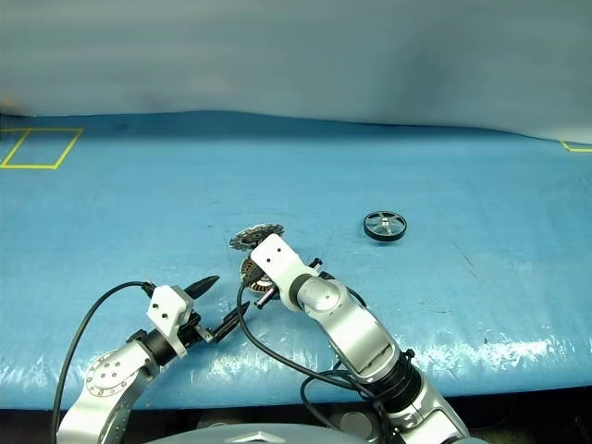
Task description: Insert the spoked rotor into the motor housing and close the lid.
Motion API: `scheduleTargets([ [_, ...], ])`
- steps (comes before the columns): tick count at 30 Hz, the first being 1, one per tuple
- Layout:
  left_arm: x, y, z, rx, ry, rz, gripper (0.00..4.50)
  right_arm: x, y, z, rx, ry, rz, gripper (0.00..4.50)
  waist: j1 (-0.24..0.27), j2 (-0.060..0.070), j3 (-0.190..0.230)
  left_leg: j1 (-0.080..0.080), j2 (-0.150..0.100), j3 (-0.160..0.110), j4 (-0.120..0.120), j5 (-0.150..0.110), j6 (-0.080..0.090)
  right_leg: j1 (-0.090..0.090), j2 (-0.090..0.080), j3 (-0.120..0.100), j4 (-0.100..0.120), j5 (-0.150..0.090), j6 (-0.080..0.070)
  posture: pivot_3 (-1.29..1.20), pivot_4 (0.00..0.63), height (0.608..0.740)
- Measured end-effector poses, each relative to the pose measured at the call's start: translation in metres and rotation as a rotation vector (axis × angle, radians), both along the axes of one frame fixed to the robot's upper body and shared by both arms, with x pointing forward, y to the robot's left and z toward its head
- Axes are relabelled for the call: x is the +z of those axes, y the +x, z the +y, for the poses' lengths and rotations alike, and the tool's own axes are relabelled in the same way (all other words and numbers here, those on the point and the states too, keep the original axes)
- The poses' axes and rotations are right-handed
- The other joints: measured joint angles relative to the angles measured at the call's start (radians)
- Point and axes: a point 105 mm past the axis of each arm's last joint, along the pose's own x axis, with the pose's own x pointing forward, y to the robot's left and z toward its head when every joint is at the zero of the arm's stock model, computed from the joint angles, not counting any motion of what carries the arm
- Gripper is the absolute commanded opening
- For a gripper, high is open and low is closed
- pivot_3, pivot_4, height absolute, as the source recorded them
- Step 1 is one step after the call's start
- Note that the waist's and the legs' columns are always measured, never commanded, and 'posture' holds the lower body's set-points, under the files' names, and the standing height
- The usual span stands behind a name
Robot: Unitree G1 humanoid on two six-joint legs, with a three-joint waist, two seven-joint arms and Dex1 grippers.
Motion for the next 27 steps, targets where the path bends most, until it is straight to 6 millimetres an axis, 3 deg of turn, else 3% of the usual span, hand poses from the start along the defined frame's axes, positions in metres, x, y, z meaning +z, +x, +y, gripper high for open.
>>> scheduleTargets([
  [27, -0.001, -0.001, 0.001, 0.016, 0.000, 0.005, 4.50, 0.000, -0.003, 0.007, 0.047, -0.011, 0.046, 0.01, -0.002, 0.000, 0.000, 0.000, 0.000, 0.000, -0.001, 0.000, 0.000, 0.000, 0.000, 0.000, 0.000, 0.000, 0.000, 0.00, 0.150, 0.740],
])
